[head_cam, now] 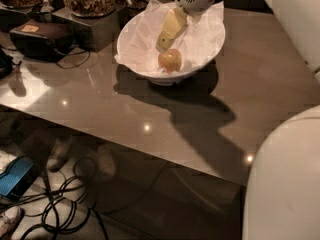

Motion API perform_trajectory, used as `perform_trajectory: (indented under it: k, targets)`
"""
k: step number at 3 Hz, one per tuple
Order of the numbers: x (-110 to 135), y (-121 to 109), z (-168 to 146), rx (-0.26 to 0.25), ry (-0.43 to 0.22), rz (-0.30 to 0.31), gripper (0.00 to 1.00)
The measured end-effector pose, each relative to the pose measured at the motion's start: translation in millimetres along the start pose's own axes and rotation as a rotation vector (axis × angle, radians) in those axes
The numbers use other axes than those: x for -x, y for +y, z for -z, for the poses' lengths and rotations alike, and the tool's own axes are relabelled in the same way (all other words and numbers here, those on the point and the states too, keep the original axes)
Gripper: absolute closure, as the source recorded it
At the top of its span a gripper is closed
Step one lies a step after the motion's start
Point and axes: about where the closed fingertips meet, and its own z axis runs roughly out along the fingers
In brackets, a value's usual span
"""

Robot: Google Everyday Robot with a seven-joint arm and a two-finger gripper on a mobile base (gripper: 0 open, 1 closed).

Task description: Pick apple from white bowl

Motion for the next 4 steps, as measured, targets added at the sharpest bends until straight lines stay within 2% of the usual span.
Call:
perform_trajectory:
  k: [2,4]
  targets:
    - [5,-4,-31,-0.005,0.065,0.009,0.14]
    - [1,-11,-56,0.008,0.102,-0.003,0.14]
